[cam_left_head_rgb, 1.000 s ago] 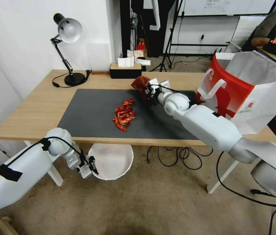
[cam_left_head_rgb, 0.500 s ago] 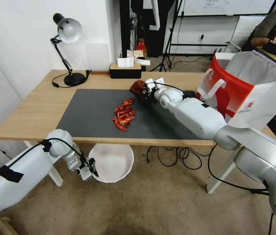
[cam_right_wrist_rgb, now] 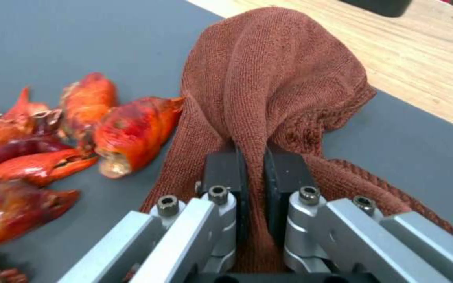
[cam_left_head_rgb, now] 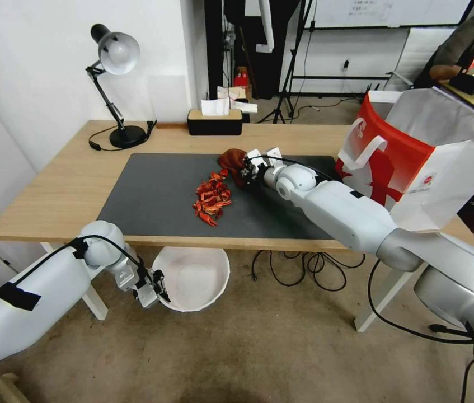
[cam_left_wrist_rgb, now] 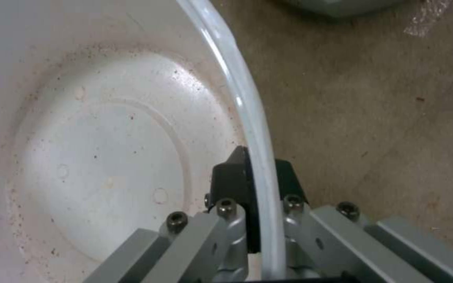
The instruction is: Sweep shrimp from table into container with towel, then put container into takeout bag.
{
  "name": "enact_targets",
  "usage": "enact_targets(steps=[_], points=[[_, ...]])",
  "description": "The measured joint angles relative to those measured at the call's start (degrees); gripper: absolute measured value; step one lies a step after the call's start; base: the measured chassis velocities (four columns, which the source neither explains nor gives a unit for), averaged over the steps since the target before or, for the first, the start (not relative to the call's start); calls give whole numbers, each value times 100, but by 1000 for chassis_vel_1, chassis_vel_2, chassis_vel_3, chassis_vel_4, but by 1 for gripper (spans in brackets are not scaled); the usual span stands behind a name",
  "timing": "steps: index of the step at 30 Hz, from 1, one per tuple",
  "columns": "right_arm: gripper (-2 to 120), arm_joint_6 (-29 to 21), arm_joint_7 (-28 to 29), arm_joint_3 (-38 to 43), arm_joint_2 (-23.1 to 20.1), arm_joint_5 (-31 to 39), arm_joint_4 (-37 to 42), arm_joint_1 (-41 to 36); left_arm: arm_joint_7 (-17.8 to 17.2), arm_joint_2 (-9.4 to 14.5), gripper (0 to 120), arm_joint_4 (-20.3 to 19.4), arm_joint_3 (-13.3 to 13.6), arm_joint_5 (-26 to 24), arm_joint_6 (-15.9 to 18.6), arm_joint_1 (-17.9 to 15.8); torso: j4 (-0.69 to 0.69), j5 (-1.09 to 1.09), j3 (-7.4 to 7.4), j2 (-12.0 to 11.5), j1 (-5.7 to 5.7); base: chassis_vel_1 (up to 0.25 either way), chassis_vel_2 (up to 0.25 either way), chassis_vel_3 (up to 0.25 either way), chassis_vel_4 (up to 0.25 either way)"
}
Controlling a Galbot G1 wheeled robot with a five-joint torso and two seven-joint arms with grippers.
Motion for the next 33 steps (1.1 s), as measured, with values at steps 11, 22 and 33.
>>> enact_targets(steps=[11, 22, 33], points=[[5, 55, -196, -176, -91, 42, 233, -8, -16, 25, 0, 21, -34, -54, -26, -18, 2, 0, 1, 0, 0, 0, 0, 0, 0], [5, 65, -191, -270, -257, 117, 625, -84, -27, 16, 0, 57, -67, -72, -25, -34, 3, 0, 2, 0, 2, 0, 0, 0, 0], [5, 62, -77, -415, -591, 214, 1379, -223, -41, 43, 0, 42, -112, -107, 3, -12, 3, 0, 2, -2, 1, 0, 0, 0, 0]])
